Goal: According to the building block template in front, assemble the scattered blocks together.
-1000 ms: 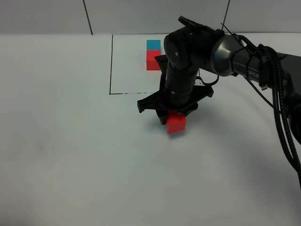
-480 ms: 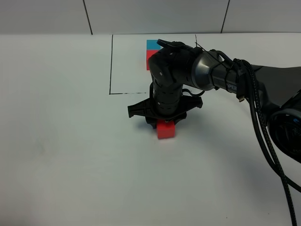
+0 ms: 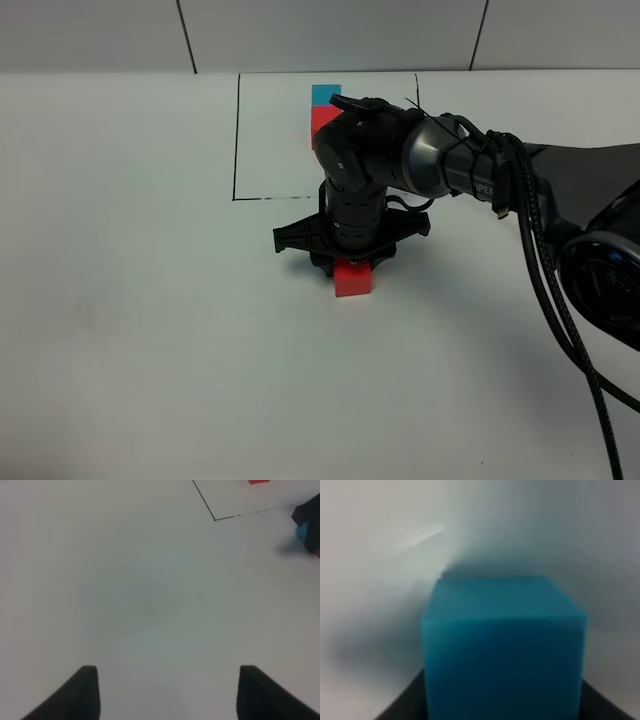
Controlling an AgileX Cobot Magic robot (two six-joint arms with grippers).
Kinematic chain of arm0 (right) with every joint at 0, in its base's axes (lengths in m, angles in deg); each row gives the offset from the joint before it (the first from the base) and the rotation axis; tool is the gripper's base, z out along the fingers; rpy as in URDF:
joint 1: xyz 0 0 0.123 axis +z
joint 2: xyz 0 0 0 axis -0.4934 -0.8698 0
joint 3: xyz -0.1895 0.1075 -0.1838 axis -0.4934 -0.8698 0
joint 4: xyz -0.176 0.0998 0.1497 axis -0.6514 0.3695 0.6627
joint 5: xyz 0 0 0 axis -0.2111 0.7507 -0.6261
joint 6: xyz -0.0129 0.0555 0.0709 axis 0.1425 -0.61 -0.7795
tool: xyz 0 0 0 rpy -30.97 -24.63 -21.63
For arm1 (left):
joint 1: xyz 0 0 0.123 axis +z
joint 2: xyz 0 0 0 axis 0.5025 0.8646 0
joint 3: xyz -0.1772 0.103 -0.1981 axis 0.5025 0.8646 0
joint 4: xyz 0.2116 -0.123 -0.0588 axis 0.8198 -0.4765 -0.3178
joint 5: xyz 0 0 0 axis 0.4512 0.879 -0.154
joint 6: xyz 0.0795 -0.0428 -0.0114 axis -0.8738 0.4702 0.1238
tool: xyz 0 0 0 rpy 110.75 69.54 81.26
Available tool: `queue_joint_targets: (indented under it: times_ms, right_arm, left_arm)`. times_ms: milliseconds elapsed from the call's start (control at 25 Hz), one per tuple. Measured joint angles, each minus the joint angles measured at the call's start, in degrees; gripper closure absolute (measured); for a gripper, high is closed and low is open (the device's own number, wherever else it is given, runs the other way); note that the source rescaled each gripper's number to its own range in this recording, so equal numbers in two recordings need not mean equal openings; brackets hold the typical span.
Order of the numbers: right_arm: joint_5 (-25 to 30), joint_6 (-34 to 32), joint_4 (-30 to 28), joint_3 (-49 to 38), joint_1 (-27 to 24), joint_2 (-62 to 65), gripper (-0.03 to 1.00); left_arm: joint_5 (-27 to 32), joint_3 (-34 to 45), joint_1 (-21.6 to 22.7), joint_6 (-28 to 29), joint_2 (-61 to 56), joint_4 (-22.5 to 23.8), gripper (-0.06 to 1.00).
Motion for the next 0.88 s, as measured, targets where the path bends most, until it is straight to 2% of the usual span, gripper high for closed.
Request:
queue_joint_targets:
  times_ms: [320,400,480,560,640,720,880]
  right_arm:
    - [-0.47,-0.05,0.0,0.0,0.0,0.0,0.94]
    - [-0.47,-0.22,0.0,0.0,0.0,0.0,0.79]
    - [-0.53,-0.27,0.0,0.0,0.0,0.0,0.56]
    - [-1.02,-0.27,-0.29,0.0,0.0,0.06,0.28]
    - [-1.84,-0.21,-0.98,0.0,0.0,0.64,0.07]
    - [-2.09,0.51,-1.68,0.0,0.0,1.92,-0.02]
    - [-2.04,4.03,-0.77,0.0,-0.23,5.47,-0.03]
  left_arm:
    - [0.0,0.0,0.0,-0.09,0.0,0.0,0.64]
    - [0.0,0.0,0.0,-0.09,0.0,0.0,0.64]
    - [0.0,0.0,0.0,-0.09,0.0,0.0,0.64]
    - [0.0,0.0,0.0,-0.09,0.0,0.0,0.64]
    - [0.0,0.0,0.0,-0.09,0.0,0.0,0.64]
    - [0.0,0.0,0.0,-0.09,0.0,0.0,0.64]
    - [0.0,0.0,0.0,-0.09,0.0,0.0,0.64]
